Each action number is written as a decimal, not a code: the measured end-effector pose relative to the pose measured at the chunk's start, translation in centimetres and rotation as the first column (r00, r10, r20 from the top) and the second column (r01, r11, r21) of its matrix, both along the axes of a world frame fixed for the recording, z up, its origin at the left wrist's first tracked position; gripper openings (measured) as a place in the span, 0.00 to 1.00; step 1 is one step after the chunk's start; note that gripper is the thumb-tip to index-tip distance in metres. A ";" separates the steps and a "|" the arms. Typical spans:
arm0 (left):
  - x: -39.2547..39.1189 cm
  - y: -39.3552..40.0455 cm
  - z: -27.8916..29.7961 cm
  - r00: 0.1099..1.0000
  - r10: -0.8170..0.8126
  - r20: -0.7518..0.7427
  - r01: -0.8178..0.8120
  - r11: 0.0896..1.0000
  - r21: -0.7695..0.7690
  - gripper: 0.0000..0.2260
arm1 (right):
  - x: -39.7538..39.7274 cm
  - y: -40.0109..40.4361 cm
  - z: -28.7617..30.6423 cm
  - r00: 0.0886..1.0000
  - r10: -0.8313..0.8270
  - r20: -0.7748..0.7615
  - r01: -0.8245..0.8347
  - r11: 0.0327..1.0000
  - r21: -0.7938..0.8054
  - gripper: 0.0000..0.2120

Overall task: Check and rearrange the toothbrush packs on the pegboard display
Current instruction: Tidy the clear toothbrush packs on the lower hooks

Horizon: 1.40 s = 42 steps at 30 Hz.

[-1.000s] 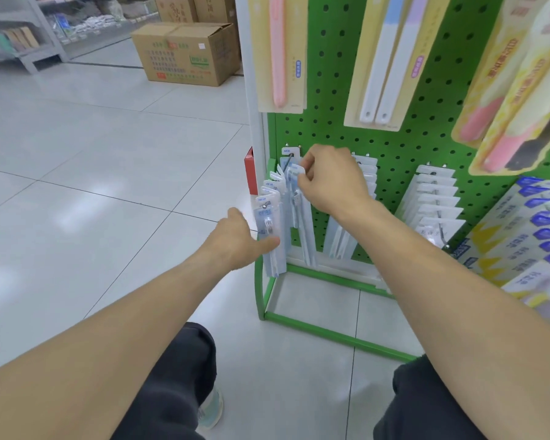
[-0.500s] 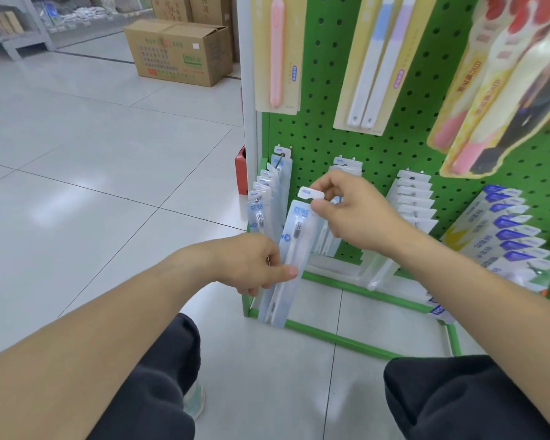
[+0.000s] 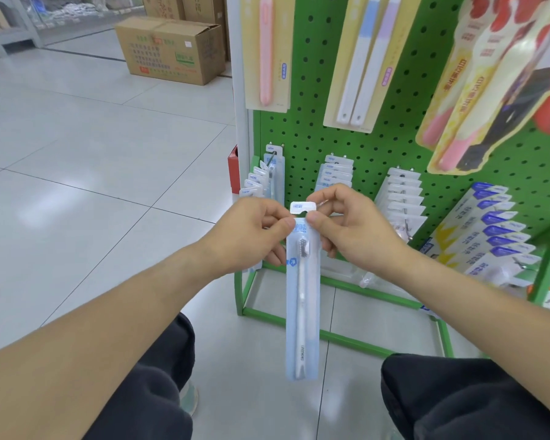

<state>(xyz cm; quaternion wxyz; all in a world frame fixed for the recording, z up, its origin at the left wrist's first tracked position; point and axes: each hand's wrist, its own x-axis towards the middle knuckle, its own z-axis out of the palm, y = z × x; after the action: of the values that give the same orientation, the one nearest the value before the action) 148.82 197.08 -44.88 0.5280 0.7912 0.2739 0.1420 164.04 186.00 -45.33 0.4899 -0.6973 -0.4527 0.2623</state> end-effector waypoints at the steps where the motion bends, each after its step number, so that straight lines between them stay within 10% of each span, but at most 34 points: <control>1: 0.1 -0.1 0.0 1.000 -0.003 0.002 0.003 1.000 0.006 0.07 | 0.1 -0.1 -0.1 0.995 -0.021 0.098 0.019 1.000 0.020 0.10; 6: 0.2 -0.6 0.1 0.998 -0.055 -0.015 0.056 0.998 0.029 0.07 | 0.5 -0.1 -0.1 0.922 -0.045 0.385 -0.022 0.986 0.167 0.07; 13: 0.4 -0.8 0.2 0.996 -0.041 -0.084 0.052 0.989 0.141 0.08 | 0.4 0.4 -1.0 0.994 0.033 -0.106 -0.022 0.995 0.100 0.05; 22: 0.1 0.1 0.7 0.984 0.176 0.002 -0.176 0.984 -0.030 0.07 | 0.3 0.4 -1.1 0.971 0.082 -0.227 -0.087 0.996 -0.011 0.05; 35: -0.3 0.7 0.6 0.951 0.304 -0.048 -0.307 0.947 -0.090 0.03 | -2.4 0.4 -1.9 0.923 0.111 0.369 -0.128 0.992 0.021 0.20; 42: -0.4 0.1 1.2 0.948 0.319 0.004 -0.314 0.935 -0.163 0.02 | -3.7 0.6 -1.6 0.927 0.039 0.374 -0.049 0.999 0.017 0.04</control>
<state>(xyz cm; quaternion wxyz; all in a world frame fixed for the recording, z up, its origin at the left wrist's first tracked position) 148.40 197.14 -43.70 0.5643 0.6896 0.4001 0.2145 160.36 186.64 -46.89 0.3978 -0.7177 -0.5565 0.1300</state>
